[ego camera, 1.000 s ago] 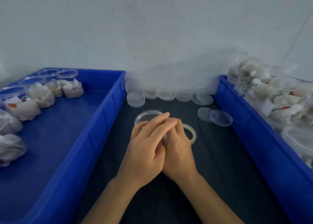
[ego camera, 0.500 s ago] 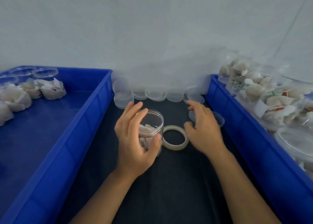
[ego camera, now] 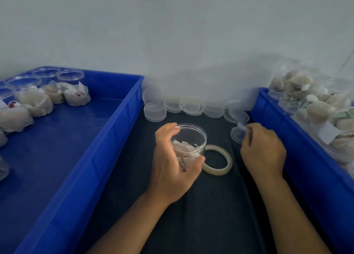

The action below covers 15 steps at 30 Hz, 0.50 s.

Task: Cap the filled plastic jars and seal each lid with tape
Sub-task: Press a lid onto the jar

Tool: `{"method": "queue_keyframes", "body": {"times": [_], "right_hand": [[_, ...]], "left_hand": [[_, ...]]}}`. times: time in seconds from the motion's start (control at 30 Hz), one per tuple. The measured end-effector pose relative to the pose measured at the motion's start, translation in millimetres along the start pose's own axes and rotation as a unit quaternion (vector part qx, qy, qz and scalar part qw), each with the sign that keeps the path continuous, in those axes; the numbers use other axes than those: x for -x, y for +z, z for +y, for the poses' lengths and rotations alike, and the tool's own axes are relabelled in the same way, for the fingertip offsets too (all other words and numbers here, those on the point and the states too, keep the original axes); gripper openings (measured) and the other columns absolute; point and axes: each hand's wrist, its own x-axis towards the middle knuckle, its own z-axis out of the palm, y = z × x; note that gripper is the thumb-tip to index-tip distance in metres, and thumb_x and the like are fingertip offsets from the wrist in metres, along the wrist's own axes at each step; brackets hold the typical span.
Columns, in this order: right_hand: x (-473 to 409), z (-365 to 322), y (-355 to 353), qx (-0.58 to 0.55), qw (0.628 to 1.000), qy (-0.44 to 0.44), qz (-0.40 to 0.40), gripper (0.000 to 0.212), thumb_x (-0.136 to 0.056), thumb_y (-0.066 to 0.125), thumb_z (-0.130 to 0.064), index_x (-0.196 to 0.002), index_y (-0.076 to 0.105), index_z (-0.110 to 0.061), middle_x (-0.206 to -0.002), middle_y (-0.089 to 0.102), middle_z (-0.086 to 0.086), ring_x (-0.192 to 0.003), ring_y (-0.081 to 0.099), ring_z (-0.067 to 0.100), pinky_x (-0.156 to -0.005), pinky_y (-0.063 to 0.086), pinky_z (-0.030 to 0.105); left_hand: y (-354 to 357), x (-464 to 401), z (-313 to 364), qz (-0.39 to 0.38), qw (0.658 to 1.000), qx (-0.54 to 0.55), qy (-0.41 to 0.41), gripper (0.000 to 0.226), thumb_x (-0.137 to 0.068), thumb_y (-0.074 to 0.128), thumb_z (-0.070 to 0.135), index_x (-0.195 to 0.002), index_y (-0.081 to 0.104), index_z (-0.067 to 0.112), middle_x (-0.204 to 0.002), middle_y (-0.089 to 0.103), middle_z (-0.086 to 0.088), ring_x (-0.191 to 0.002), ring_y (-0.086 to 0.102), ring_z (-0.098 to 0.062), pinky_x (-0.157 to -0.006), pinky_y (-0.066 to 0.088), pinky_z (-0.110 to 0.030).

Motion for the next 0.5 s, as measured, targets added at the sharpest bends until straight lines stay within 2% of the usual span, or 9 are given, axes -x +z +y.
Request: {"method": "queue_keyframes", "body": {"times": [0.07, 0.13, 0.2, 0.3, 0.37, 0.43, 0.5], "right_hand": [[1.5, -10.1, -17.8, -0.098, 0.991, -0.089, 0.035, 0.013, -0.102, 0.063, -0.018, -0.114, 0.066, -0.013, -0.089, 0.07, 0.004, -0.075, 0.06, 0.02, -0.063, 0.044, 0.032], [4.9, -29.3, -34.7, -0.252, 0.961, -0.093, 0.062, 0.019, -0.106, 0.062, -0.023, -0.124, 0.066, -0.019, -0.103, 0.072, -0.007, -0.088, 0.067, 0.007, -0.074, 0.052, 0.024], [9.3, -52.7, -46.1, -0.397, 0.914, -0.028, 0.072, 0.019, -0.109, 0.058, -0.027, -0.126, 0.065, -0.023, -0.103, 0.074, -0.014, -0.091, 0.073, 0.004, -0.078, 0.055, 0.015], [17.4, -79.0, -51.3, -0.56, 0.824, 0.081, -0.001, 0.018, -0.11, 0.056, -0.02, -0.121, 0.07, -0.019, -0.094, 0.076, -0.002, -0.076, 0.074, 0.012, -0.064, 0.062, 0.026], [23.3, -86.6, -50.1, -0.62, 0.773, 0.12, -0.065, 0.018, -0.109, 0.058, -0.017, -0.121, 0.071, -0.018, -0.09, 0.076, 0.004, -0.066, 0.068, 0.014, -0.053, 0.058, 0.028], [26.9, -88.2, -45.5, -0.615, 0.774, 0.134, -0.068, 0.016, -0.107, 0.06, -0.016, -0.119, 0.072, -0.017, -0.085, 0.075, 0.004, -0.061, 0.064, 0.012, -0.049, 0.054, 0.025], [28.5, -88.0, -41.6, -0.598, 0.789, 0.138, -0.032, 0.013, -0.106, 0.062, -0.018, -0.112, 0.074, -0.02, -0.082, 0.073, 0.002, -0.062, 0.064, 0.009, -0.054, 0.053, 0.022]], "left_hand": [[0.7, 0.8, -1.6, -0.002, 1.0, 0.018, 0.002, 0.077, -0.085, 0.079, 0.033, -0.142, 0.038, 0.0, -0.152, 0.038, -0.009, -0.137, 0.05, -0.022, -0.11, 0.042, -0.026], [1.1, 1.6, -2.3, 0.001, 1.0, 0.025, -0.001, 0.075, -0.085, 0.08, 0.032, -0.141, 0.038, 0.005, -0.154, 0.037, -0.006, -0.138, 0.05, -0.02, -0.109, 0.042, -0.023], [1.5, 1.7, -1.3, 0.008, 0.999, 0.03, -0.008, 0.076, -0.084, 0.081, 0.032, -0.142, 0.036, 0.012, -0.156, 0.037, -0.002, -0.139, 0.05, -0.019, -0.107, 0.042, -0.02], [3.5, 1.3, 2.6, 0.011, 0.999, 0.047, -0.007, 0.081, -0.083, 0.086, 0.028, -0.145, 0.034, 0.021, -0.157, 0.04, -0.001, -0.14, 0.053, -0.024, -0.107, 0.05, -0.033], [5.1, 1.5, 6.9, 0.008, 0.997, 0.075, -0.002, 0.084, -0.086, 0.089, 0.029, -0.149, 0.033, 0.027, -0.152, 0.048, 0.001, -0.134, 0.06, -0.025, -0.098, 0.058, -0.038], [5.2, 0.7, 9.8, 0.006, 0.996, 0.087, -0.009, 0.09, -0.086, 0.091, 0.034, -0.153, 0.031, 0.031, -0.147, 0.053, 0.009, -0.131, 0.063, -0.022, -0.093, 0.06, -0.032], [4.9, 1.8, 9.0, -0.004, 0.997, 0.077, -0.012, 0.096, -0.084, 0.092, 0.033, -0.157, 0.028, 0.03, -0.149, 0.05, 0.017, -0.134, 0.061, -0.019, -0.095, 0.058, -0.028]]}}
